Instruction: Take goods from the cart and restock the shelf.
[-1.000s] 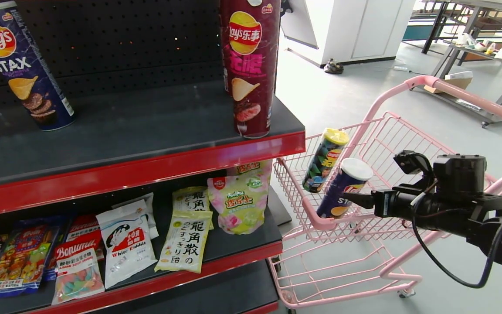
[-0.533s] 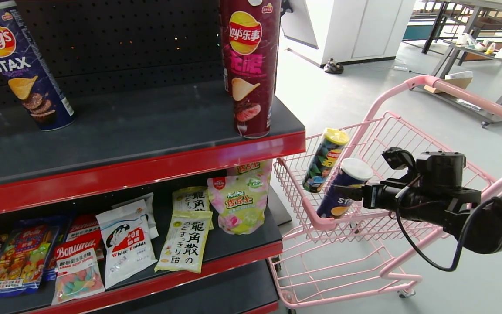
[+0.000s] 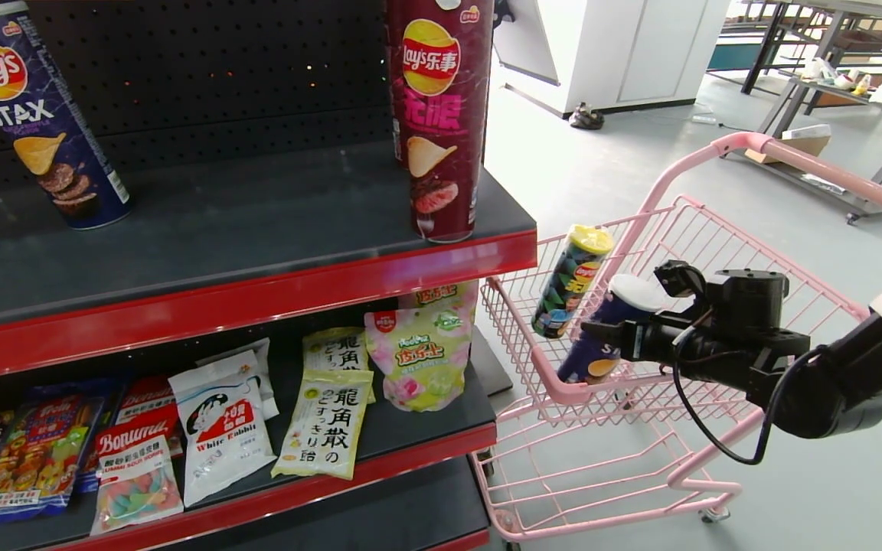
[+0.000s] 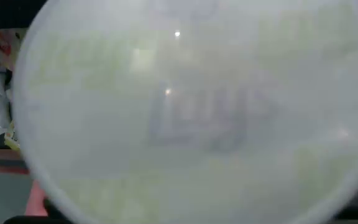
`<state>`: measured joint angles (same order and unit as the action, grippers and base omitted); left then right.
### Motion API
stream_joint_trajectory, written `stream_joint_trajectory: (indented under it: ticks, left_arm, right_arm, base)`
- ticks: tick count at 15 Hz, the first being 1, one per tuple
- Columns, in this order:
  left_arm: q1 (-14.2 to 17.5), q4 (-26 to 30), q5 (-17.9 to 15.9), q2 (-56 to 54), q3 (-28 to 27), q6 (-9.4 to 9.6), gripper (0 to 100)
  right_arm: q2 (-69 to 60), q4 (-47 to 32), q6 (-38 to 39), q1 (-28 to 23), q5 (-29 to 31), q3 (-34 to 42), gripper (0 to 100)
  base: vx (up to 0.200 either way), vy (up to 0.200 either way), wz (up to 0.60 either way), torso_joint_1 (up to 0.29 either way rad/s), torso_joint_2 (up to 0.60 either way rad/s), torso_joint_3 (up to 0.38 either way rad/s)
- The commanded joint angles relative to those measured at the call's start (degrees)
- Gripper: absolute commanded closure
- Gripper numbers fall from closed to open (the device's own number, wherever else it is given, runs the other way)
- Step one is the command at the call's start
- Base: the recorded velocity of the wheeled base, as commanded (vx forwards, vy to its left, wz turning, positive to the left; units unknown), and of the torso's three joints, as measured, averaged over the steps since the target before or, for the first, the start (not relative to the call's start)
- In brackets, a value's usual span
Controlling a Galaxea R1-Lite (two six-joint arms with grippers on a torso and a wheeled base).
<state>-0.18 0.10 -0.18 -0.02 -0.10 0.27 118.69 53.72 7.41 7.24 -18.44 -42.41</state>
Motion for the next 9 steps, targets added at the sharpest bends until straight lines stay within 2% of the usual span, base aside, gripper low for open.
stream_joint_trajectory:
  ticks: [1, 3, 6, 9]
  left_arm:
    - [0.01, -0.01, 0.01, 0.02, 0.01, 0.0, 0]
    - [0.01, -0.01, 0.01, 0.02, 0.01, 0.0, 0]
    - [0.01, -0.01, 0.01, 0.02, 0.01, 0.0, 0]
    - [0.01, -0.01, 0.01, 0.02, 0.01, 0.0, 0]
  right_arm:
    - [0.4, 0.15, 0.15, 0.14, 0.08, 0.31, 100]
    - [-0.39, 0.33, -0.2, 0.05, 0.34, 1.28, 100]
    - [-9.26, 3.05, -0.47, 0.93, 2.45, 5.32, 100]
    - [-21.13, 0.77, -3.63, 0.84, 2.54, 3.21, 100]
  base:
    - [0.0, 0.0, 0.0, 0.0, 0.0, 0.0]
    - [0.0, 0.0, 0.0, 0.0, 0.0, 0.0]
    - [0.0, 0.0, 0.0, 0.0, 0.0, 0.0]
    - [0.0, 0.0, 0.0, 0.0, 0.0, 0.0]
